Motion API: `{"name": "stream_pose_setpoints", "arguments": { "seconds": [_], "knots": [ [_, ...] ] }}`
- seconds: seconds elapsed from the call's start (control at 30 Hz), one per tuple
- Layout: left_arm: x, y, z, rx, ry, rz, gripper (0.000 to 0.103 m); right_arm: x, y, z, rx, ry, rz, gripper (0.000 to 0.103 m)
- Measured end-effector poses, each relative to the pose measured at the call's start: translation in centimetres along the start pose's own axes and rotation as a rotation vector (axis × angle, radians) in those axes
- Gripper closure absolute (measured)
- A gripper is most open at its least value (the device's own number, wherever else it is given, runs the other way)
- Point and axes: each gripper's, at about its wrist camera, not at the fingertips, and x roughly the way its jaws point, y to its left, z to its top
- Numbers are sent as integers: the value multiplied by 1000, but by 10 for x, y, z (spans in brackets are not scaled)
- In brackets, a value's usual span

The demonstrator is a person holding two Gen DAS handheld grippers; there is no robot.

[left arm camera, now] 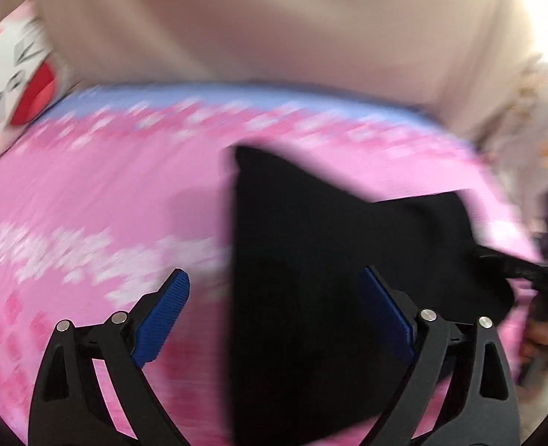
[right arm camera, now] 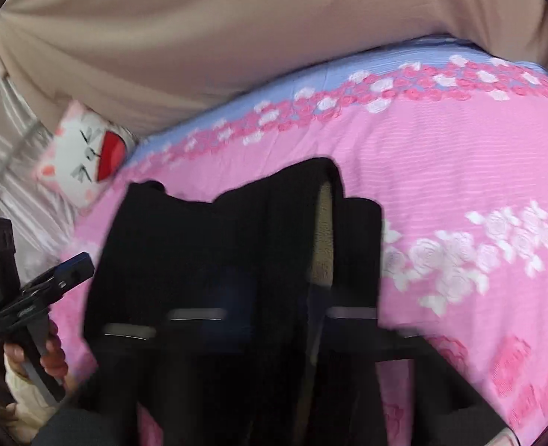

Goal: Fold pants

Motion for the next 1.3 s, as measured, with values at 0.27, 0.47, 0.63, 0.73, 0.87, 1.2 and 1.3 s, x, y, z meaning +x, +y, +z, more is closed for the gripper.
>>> {"name": "stream_pose_setpoints", "arguments": {
  "seconds": [0.27,0.47,0.63,0.73,0.87,1.2,1.3],
  "knots": [
    [12,6,-16,28,-18,43,7,-17,-22,-15,32,-23,-112,90],
    [11,15,-15,0,-14,27,6,-65,18,2,13,-220,-78,82],
    [10,17,-18,-25,-20,21,5,16,50,25,-140,16,-81,92],
    [3,22,-18,-34,-21,14,5,41,31,31,-20,57,-81,100],
    [-35,31,-18,-1,-115,89,6,2,99,39,-190,-39,-24,89],
    [-56,41,-12,15,-161,174,6,170,207,38,-424,170,54,88],
    [-58,46,-16,3,-147,176,6,147,200,46,-377,143,90,90]
  ]
}}
